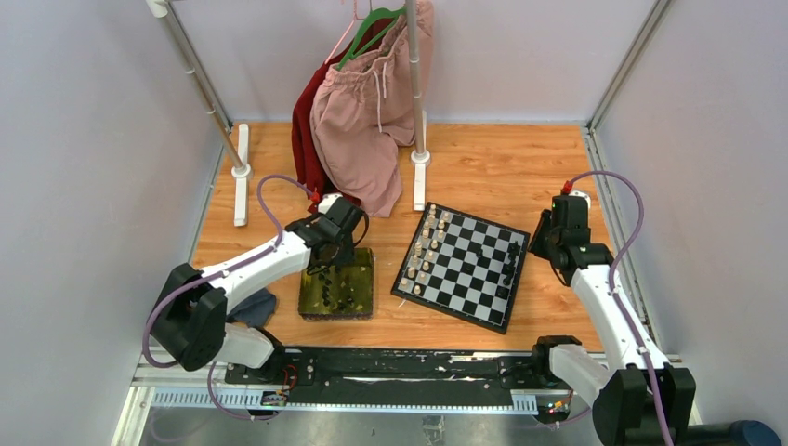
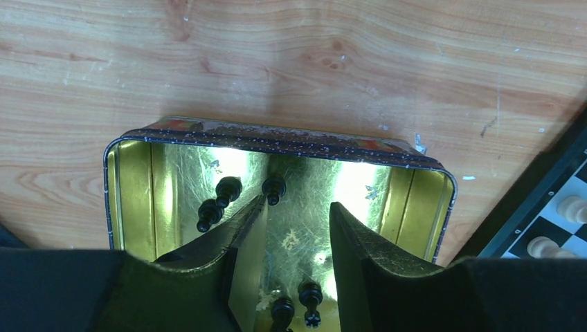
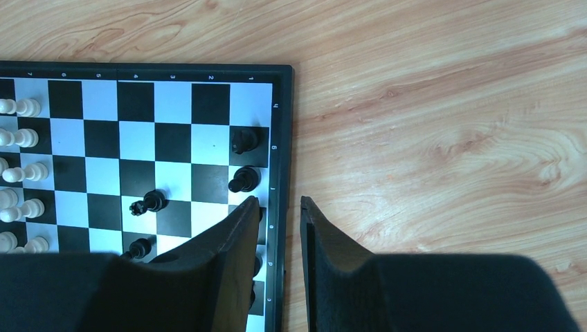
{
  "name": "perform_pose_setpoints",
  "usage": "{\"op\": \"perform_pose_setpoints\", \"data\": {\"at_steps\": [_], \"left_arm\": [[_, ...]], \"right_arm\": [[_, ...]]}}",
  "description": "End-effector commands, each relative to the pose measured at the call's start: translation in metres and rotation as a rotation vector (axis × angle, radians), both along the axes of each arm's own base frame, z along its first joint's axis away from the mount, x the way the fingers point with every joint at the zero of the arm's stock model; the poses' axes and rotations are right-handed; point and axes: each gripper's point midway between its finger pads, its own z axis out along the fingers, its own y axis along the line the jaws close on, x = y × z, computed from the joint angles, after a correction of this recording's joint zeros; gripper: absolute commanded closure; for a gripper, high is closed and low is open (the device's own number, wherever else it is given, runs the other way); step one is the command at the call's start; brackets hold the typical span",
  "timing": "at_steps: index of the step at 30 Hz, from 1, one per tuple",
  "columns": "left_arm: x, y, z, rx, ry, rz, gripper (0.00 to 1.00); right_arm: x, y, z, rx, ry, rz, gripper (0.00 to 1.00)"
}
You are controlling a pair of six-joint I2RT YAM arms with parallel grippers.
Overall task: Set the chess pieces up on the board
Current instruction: Pick up the chess piece from the storage box.
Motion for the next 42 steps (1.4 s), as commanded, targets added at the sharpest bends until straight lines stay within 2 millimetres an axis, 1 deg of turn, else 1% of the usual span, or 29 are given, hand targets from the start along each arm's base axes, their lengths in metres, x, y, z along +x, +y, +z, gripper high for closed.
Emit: {"op": "perform_pose_setpoints", "data": {"at_steps": [1,7,16,18,22,28,33,35,38,39,42], "left_arm": [[-0.003,0.003,-0.014,0.001,0.026,0.019,0.57],[-0.005,0.007,-0.027,0.014,0.043,0.028,0.57],[0.0,0.007,-0.033,0.025,0.049,0.031,0.58],[0.001,0.006,-0.035,0.026,0.051,0.03,0.6],[0.002,0.007,-0.037,0.032,0.054,0.033,0.61],[0.001,0.008,-0.038,0.032,0.056,0.035,0.72],[0.0,0.009,-0.038,0.037,0.062,0.037,0.73],[-0.001,0.01,-0.039,0.039,0.064,0.036,0.76],[-0.002,0.011,-0.039,0.04,0.064,0.036,0.84],[-0.003,0.011,-0.039,0.041,0.066,0.036,0.89],[-0.003,0.011,-0.039,0.037,0.065,0.038,0.92]], "right_arm": [[0.005,0.003,0.008,-0.009,-0.016,0.008,0.67],[0.006,0.003,0.004,-0.012,-0.009,0.011,0.67],[0.006,0.003,0.003,-0.013,-0.006,0.011,0.67],[0.006,0.003,0.002,-0.012,-0.005,0.011,0.67],[0.006,0.003,0.0,-0.014,-0.001,0.012,0.67],[0.004,0.002,-0.001,-0.019,0.003,0.01,0.67],[0.004,0.002,-0.002,-0.017,0.002,0.01,0.67],[0.003,0.002,-0.002,-0.016,0.002,0.009,0.67],[0.002,0.002,-0.002,-0.016,0.004,0.009,0.67],[0.002,0.002,-0.003,-0.016,0.005,0.009,0.67],[0.001,0.002,-0.003,-0.017,0.006,0.008,0.67]]}}
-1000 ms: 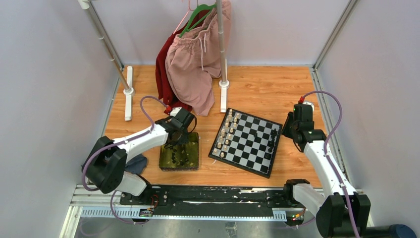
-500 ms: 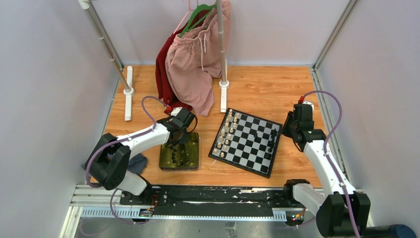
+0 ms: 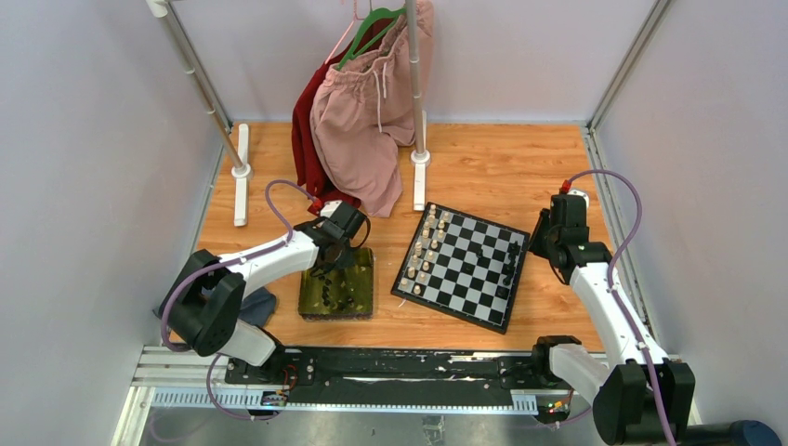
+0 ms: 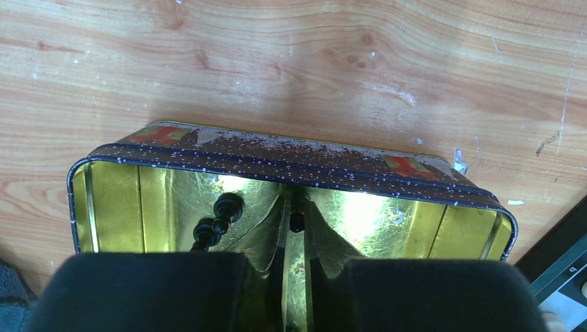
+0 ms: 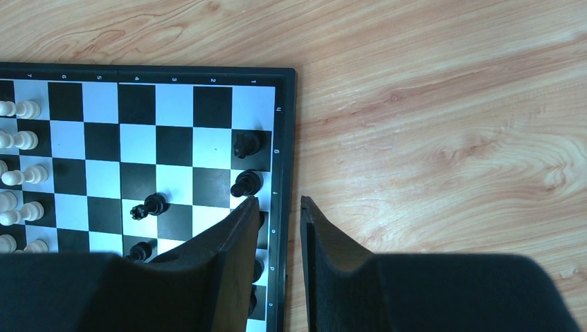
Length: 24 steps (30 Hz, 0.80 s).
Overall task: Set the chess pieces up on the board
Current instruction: Pick up the chess piece from the storage box.
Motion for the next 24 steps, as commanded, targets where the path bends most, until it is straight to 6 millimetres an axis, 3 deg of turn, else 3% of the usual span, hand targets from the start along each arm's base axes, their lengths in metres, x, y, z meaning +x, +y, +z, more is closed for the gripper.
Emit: {"op": "perform_pose_setpoints", "data": {"at_steps": [1,7,14,19,24], "left_arm": [[-0.002,0.005,-0.002,0.004,0.002,0.019,0.92],[-0.002,0.006,0.006,0.003,-0.013,0.02,1.0],[0.004,0.006,0.051,-0.016,-0.095,-0.007,1.0],[0.004,-0.018,0.097,-0.017,-0.179,-0.116,1.0],[0.011,-0.073,0.143,0.001,-0.241,-0.31,1.0]], "right_arm": [[-0.003,0.0,0.001,-0.016,0.001,0.002,0.67],[-0.003,0.0,0.004,-0.018,-0.005,0.003,0.67],[-0.003,0.0,0.005,-0.015,-0.009,0.007,0.67],[-0.002,0.0,0.006,-0.014,-0.013,0.004,0.67],[0.0,0.001,0.008,-0.01,-0.018,0.002,0.67]]}}
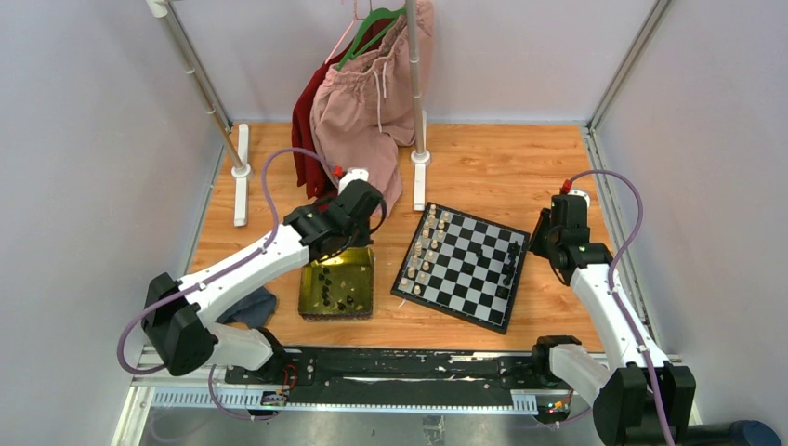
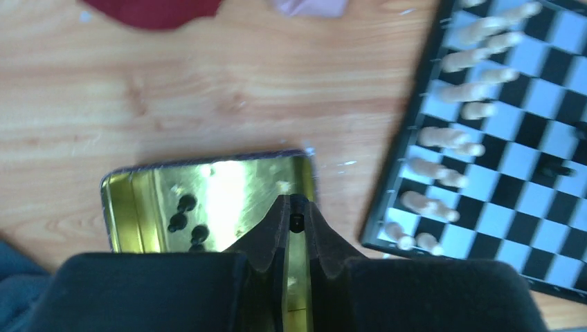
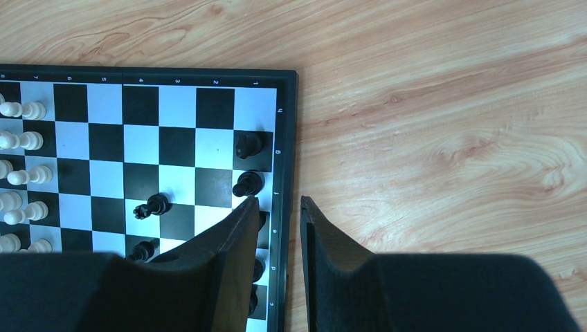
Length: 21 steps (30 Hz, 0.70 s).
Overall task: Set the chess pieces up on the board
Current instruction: Pick up the chess piece from the storage box, then place the chess piece on the chessboard.
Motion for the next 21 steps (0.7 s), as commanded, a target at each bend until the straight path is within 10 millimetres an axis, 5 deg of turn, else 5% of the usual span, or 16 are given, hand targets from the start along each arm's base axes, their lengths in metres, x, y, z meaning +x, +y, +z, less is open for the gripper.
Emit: {"op": "perform_pose_setpoints", "data": {"at_steps": [1,5,11,21], "left_arm": [[0.004,-0.037,0.031,0.076,-0.048,-0.159,1.0],[0.007,-0.097,0.049,0.114,-0.083,-0.344,1.0],[0.015,-0.174,0.044,0.162,-0.094,-0.55,1.0],[0.018,-0.25,0.003,0.192,-0.057,-0.734,1.0]], "right_arm": [[0.001,0.001,0.006,-0.011,-0.008,0.001,0.67],[0.002,-0.002,0.008,-0.022,-0.011,-0.01,0.67],[0.003,-0.009,0.008,-0.044,-0.012,-0.043,0.67],[0.002,-0.021,-0.001,-0.064,0.001,-0.086,0.67]]}}
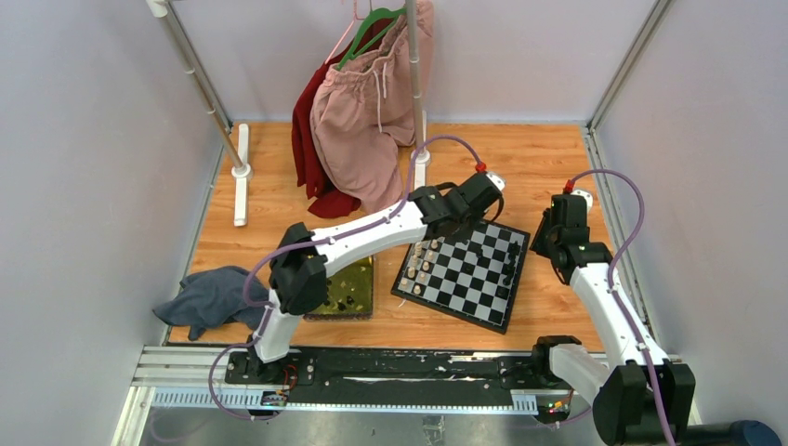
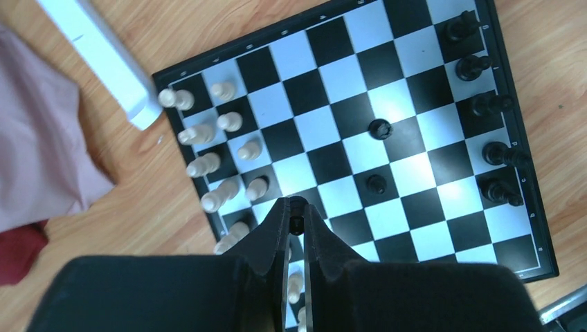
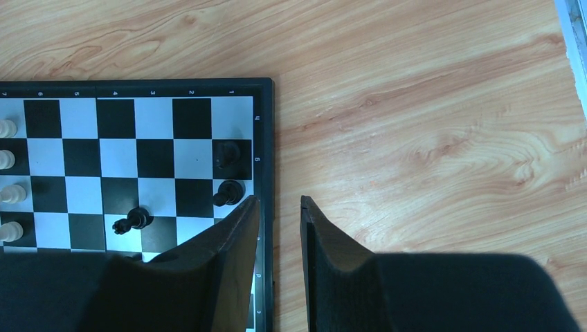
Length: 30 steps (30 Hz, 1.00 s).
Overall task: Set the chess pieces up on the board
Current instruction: Place the chess piece on the chessboard.
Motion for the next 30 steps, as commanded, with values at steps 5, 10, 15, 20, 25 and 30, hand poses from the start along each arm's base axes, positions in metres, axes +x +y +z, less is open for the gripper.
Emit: {"op": "perform_pose_setpoints", "data": {"at_steps": [5,10,15,20,25,30], "left_arm": [[-0.002,-0.037,-0.032,0.049,0.036,-0.133,1.0],[-0.004,-0.049,-0.053,0.059,0.074,-0.172,1.0],[-0.005,-0.056,-0.069,0.069,0.096,-0.191,1.0],[-0.003,-0.059,-0.079,0.067,0.097,-0.189,1.0],[0.0,-0.059,-0.086,0.057,0.091,-0.159,1.0],[0.002,-0.054,-0.094,0.044,0.103,-0.131,0.98]], "right_arm": [[0.003,-0.014,-0.002,-0.022,-0.002,-0.053,0.67],[0.004,-0.015,-0.005,-0.017,0.0,-0.055,0.67],[0.004,-0.014,-0.012,-0.009,0.007,-0.056,0.67],[0.003,-0.013,-0.017,-0.008,0.015,-0.055,0.67],[0.003,-0.013,-0.019,-0.009,0.02,-0.054,0.67],[0.003,-0.013,-0.021,-0.012,0.027,-0.048,0.67]]}}
